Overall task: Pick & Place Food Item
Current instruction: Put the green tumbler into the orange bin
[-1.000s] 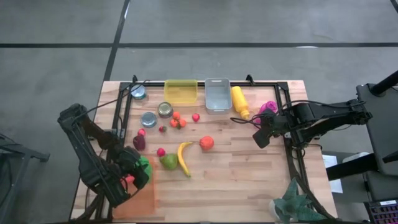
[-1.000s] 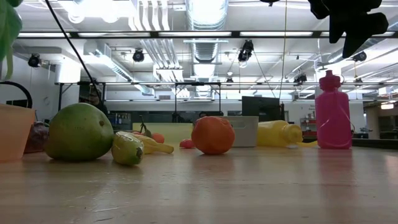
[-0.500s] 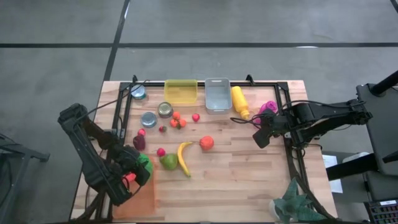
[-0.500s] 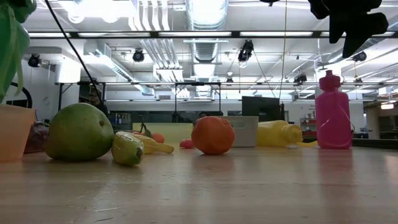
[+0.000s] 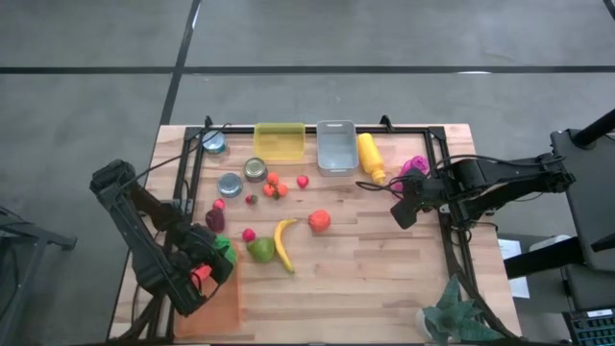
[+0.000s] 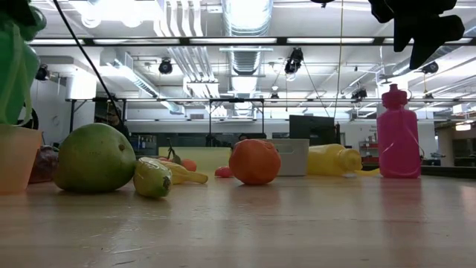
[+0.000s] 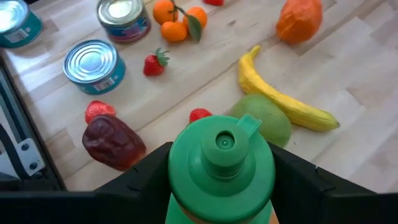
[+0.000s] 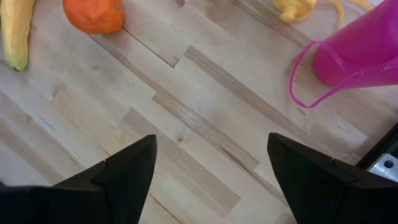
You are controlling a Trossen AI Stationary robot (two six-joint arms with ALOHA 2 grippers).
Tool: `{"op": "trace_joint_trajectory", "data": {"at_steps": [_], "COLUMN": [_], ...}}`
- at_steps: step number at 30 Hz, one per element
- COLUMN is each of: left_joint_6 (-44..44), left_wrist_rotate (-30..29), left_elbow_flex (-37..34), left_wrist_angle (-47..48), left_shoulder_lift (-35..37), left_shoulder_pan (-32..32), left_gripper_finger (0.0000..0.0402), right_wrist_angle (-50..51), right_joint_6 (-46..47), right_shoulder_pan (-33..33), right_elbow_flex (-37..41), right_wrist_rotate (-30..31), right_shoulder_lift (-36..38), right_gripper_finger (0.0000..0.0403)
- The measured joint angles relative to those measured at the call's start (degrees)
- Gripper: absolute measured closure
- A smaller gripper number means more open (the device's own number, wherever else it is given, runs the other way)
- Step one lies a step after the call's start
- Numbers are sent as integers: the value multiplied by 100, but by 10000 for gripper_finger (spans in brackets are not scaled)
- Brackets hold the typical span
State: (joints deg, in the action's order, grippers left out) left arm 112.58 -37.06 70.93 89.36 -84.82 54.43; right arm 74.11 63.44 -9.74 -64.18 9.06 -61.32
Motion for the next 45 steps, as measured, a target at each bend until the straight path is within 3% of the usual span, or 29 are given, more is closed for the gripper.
{"op": "trace_joint_trajectory", "data": {"at_steps": [17, 30, 40, 45], "left_joint_6": [448, 314, 122, 12], "left_wrist_rotate": [-5, 175, 317, 280], "left_elbow_flex": [-540, -506, -288, -186], "left_wrist_angle": [-276, -276, -303, -268], "left_shoulder_lift": [2, 37, 33, 35], "left_shoulder_pan": [0, -3, 0, 0], "left_gripper_finger": [175, 173, 110, 99], "right_wrist_angle": [-11, -11, -11, -12], "right_joint_6": [0, -2, 0, -1], "right_shoulder_pan": [1, 0, 1, 0], "right_elbow_flex": [0, 1, 0, 1], "right_wrist_rotate": [1, 2, 2, 1], "right_shoulder_lift": [0, 0, 0, 0], "right_gripper_finger": [99, 99, 99, 99]}}
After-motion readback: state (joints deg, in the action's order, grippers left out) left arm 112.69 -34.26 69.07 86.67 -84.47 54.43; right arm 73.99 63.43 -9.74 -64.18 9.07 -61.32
